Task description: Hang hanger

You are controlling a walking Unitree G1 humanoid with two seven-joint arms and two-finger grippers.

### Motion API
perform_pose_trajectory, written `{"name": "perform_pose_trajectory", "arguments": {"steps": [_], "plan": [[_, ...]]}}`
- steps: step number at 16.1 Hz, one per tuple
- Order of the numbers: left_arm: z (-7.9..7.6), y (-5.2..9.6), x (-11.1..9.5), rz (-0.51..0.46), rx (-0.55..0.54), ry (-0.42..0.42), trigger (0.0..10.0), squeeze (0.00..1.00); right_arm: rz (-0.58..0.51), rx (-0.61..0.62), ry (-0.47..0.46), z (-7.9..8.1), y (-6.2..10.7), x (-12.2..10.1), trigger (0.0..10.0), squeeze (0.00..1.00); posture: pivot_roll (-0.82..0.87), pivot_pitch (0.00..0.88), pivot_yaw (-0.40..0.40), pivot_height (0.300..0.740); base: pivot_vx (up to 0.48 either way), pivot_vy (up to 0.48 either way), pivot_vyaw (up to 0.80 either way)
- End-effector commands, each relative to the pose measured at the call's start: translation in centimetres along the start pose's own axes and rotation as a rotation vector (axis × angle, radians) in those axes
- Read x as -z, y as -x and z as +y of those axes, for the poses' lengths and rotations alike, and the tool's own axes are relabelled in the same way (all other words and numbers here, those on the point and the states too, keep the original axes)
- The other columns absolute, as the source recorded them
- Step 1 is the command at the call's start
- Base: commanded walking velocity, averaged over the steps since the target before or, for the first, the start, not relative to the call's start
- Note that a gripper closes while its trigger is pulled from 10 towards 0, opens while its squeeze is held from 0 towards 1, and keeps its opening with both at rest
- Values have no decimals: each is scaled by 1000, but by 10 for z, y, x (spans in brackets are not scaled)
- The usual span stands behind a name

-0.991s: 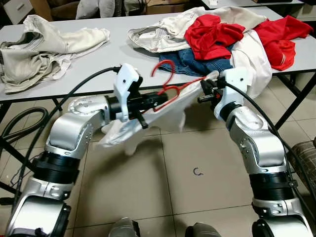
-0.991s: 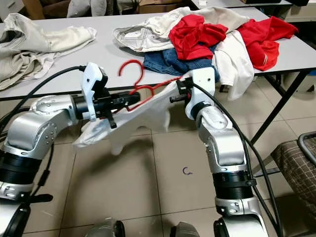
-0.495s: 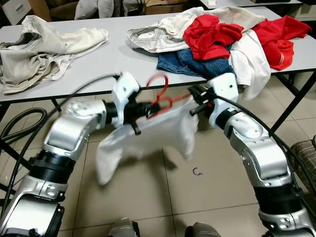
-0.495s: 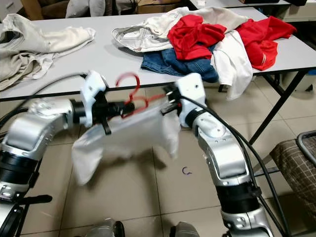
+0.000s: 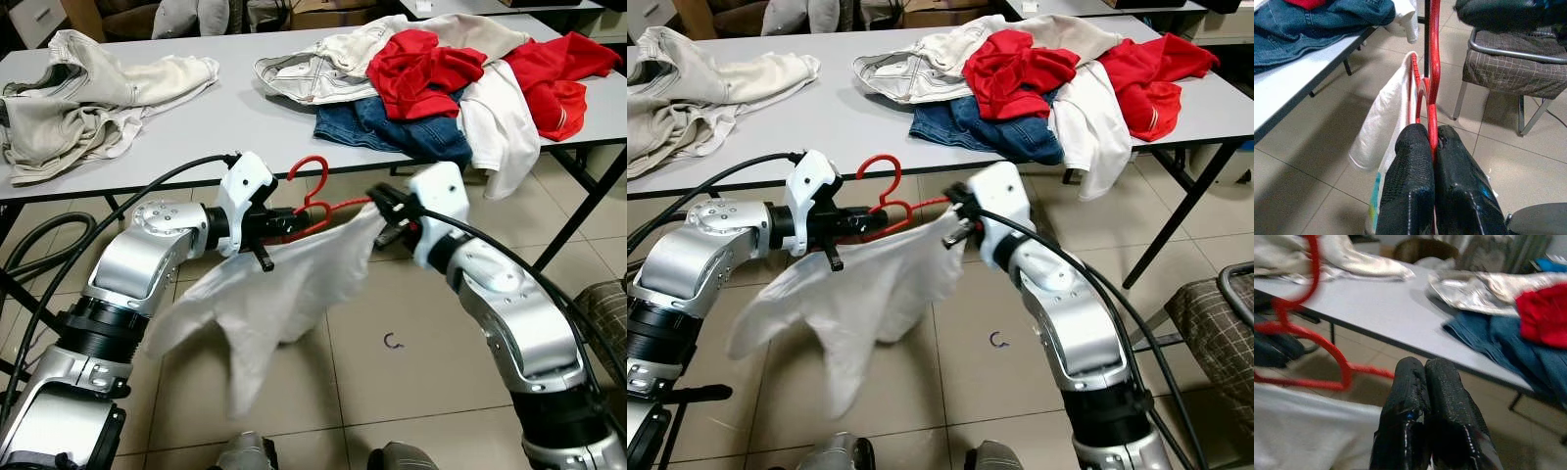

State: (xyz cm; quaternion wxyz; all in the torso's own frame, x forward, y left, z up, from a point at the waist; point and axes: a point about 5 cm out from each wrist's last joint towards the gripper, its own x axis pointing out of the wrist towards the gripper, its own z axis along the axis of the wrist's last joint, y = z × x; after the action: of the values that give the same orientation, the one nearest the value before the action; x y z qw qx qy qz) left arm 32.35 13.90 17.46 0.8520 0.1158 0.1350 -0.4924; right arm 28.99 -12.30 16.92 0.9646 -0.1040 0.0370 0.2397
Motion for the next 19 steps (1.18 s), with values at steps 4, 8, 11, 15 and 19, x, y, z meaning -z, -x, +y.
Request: {"name": "perform_pose_trajectory", "arguments": {"steps": [4,8,11,15,19], "plan": [[4,11,-18,-102,53,-50,0,0,-49,82,-59,-17,11,5,10000,1000,-137,0,59,740,0,0,0],[-1,19,-20,-74,171,-95,0,0,-182,-298,11,-34,50,-25,10000,1000,-135,0,73,740,0,0,0],[-14,10,-30,-78,289,-150,0,0,-68,-607,123,-53,77,-41,10000,1000,-137,0,69,740,0,0,0],[-11,15,-34,-89,307,-162,0,0,54,-522,281,-95,95,-41,10000,0,-131,0,62,740,0,0,0],[-14,26,-38,-85,400,-171,0,0,98,-608,300,-100,112,-34,10000,0,-132,0,62,740,0,0,0]]}}
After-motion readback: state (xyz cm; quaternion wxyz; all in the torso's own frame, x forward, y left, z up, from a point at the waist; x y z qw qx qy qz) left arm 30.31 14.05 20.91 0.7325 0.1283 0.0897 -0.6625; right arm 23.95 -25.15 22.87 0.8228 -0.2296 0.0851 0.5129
